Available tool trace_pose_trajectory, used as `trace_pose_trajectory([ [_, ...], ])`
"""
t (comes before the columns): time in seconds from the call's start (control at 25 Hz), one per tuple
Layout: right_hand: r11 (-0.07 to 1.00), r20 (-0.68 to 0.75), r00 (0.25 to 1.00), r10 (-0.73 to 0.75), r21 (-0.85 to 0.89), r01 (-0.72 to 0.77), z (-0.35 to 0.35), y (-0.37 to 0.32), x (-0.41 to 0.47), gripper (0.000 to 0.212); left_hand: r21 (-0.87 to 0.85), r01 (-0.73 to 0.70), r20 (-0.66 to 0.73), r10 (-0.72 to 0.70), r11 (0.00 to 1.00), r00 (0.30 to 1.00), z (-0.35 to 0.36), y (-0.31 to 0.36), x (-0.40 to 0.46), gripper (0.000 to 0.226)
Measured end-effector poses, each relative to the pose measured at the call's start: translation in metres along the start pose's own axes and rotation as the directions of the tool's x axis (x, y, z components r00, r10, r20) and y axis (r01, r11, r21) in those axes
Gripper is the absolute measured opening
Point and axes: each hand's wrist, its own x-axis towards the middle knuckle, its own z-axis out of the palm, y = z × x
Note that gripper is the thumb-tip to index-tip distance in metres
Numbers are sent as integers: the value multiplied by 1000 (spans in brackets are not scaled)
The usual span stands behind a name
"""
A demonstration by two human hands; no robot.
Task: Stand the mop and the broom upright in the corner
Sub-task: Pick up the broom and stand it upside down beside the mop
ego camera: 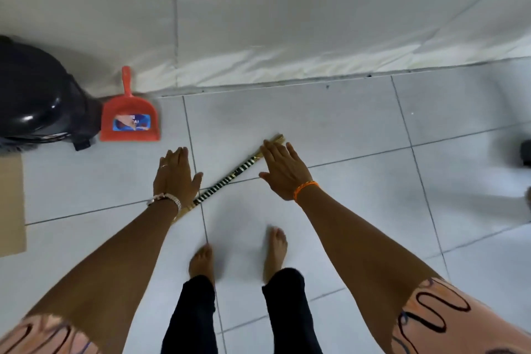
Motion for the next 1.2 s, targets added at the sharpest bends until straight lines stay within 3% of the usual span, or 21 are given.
trace_pose_trajectory([
  [0.16,993,38,995,-89,-76,91,141,51,110,72,-82,115,52,-111,990,992,150,-11,70,86],
  [0.32,951,73,978,-195,-229,206,267,76,191,73,-54,138,118,-131,989,984,278,-44,120,87],
  [0.44,925,125,966,-225,-284,252,332,87,230,72,-45,174,118,-167,984,979,342,-72,143,70],
  [0.6,900,118,965,-235,-348,262,376,102,252,54,-126,75,29,-72,989,997,393,-88,162,39],
  [0.72,889,97,959,-267,-359,284,378,110,261,34,-55,49,30,-48,997,998,405,-81,172,36],
  [0.84,893,177,952,-250,-337,298,361,110,259,32,70,14,62,-18,997,998,396,-68,164,40],
  [0.96,906,333,918,-218,-281,317,317,111,241,38,89,15,79,-22,996,997,354,-52,140,40],
  [1.04,920,351,908,-228,-229,319,260,111,224,34,107,-38,46,33,993,998,298,-36,124,36],
  [1.12,929,205,941,-270,-203,311,183,108,203,30,63,-46,-14,47,997,999,223,-18,103,37],
  [1.2,926,-31,948,-315,-227,300,98,101,182,30,-13,-30,-122,28,999,992,152,3,80,38],
])
